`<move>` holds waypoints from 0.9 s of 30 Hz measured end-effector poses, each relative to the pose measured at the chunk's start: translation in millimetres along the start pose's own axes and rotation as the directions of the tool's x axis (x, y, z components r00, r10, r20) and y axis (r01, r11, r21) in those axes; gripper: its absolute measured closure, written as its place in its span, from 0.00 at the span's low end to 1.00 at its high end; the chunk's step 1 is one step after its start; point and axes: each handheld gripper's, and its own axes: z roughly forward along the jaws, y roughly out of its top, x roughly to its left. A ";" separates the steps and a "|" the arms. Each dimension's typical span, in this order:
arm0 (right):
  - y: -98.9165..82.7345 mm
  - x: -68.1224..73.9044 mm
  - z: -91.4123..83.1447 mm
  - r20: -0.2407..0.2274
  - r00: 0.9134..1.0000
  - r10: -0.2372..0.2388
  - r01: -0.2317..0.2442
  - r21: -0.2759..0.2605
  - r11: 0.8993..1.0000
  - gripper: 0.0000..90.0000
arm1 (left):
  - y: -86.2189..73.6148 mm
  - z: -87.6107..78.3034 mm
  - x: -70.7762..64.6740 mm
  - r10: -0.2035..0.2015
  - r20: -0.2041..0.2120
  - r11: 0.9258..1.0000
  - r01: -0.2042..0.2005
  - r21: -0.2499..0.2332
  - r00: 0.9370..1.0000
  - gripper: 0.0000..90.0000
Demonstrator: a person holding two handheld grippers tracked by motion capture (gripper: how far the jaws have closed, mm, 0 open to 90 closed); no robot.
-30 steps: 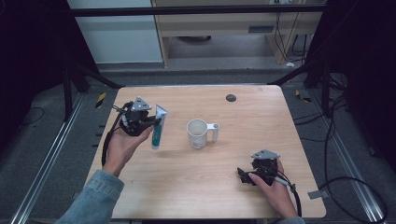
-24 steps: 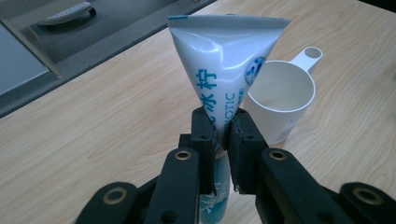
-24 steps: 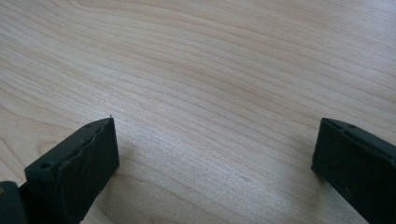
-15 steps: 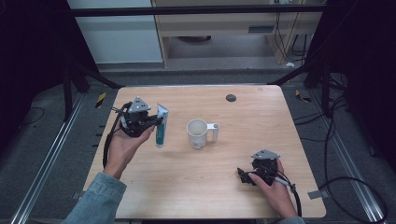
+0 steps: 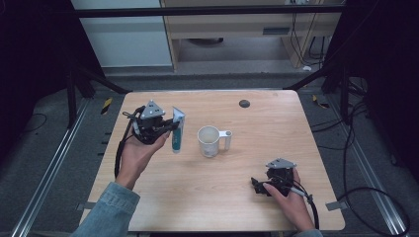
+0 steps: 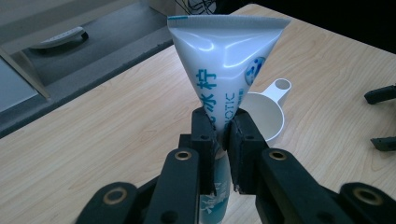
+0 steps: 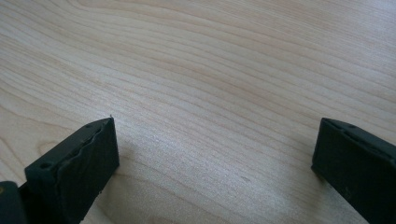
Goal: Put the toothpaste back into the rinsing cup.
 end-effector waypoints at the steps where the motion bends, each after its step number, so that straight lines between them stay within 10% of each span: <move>1: 0.0 0.0 0.0 0.000 1.000 0.000 0.000 0.000 1.000 0.01 | 2.1 0.3 -1.1 0.009 -0.004 1.000 -0.009 0.002 1.000 0.90; 27: 0.0 0.0 0.0 0.000 1.000 0.000 0.000 0.000 1.000 0.01 | 32.8 5.7 -4.7 0.010 -0.014 0.998 -0.011 -0.059 1.000 0.90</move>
